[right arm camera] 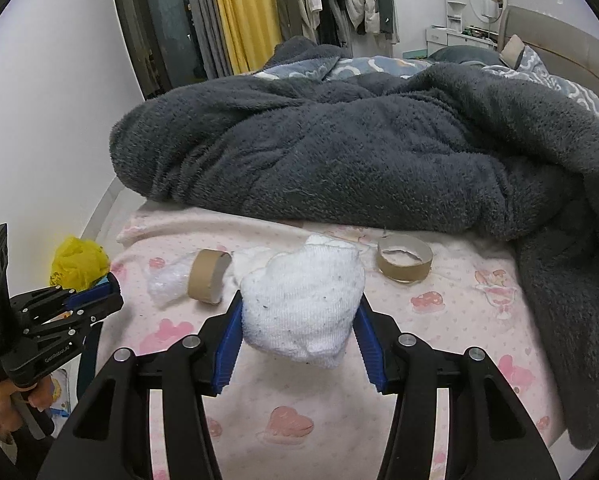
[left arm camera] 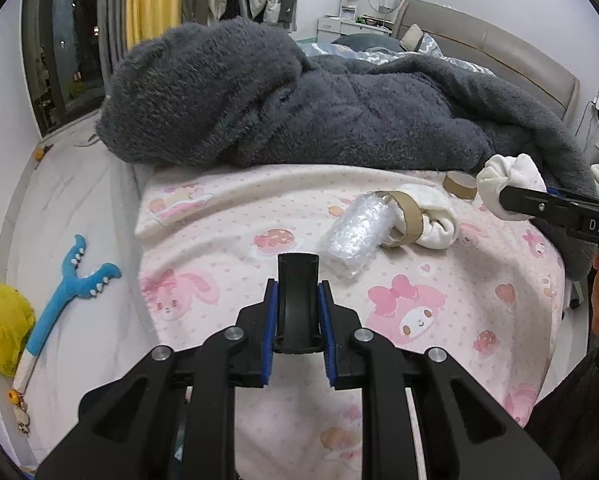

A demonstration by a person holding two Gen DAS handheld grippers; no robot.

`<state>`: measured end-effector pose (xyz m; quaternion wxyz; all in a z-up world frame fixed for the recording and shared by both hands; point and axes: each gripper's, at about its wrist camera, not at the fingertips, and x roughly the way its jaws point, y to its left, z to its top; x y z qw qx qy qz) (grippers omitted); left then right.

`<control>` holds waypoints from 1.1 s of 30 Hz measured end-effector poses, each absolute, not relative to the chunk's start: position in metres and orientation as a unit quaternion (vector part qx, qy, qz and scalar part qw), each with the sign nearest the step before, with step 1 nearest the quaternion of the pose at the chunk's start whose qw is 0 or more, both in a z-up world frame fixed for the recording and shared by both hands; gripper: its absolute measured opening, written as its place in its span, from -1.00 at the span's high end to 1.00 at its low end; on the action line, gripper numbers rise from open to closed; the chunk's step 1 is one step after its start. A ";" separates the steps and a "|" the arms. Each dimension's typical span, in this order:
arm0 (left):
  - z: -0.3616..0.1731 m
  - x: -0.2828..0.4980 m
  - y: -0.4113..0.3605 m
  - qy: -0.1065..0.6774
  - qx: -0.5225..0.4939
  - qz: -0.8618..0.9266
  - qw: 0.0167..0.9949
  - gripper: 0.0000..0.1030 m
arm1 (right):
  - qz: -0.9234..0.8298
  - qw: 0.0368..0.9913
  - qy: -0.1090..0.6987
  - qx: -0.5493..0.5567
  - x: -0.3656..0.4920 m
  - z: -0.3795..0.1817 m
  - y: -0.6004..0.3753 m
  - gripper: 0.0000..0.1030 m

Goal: Collect trash
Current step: 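Carry the cotton ball with the right gripper while the left gripper drops the clip in the bin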

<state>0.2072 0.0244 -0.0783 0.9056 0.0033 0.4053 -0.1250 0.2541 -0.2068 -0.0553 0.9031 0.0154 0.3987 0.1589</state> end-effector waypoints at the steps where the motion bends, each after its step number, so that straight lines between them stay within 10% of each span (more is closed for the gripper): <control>1: -0.077 0.205 0.027 0.405 0.000 -0.124 0.906 0.58 | 0.161 0.903 0.398 0.017 0.252 -0.054 -0.205 -0.02; 33: -0.082 0.156 0.119 0.414 -0.025 -0.029 0.909 0.58 | 0.248 0.890 0.382 -0.016 0.227 -0.030 -0.094 -0.02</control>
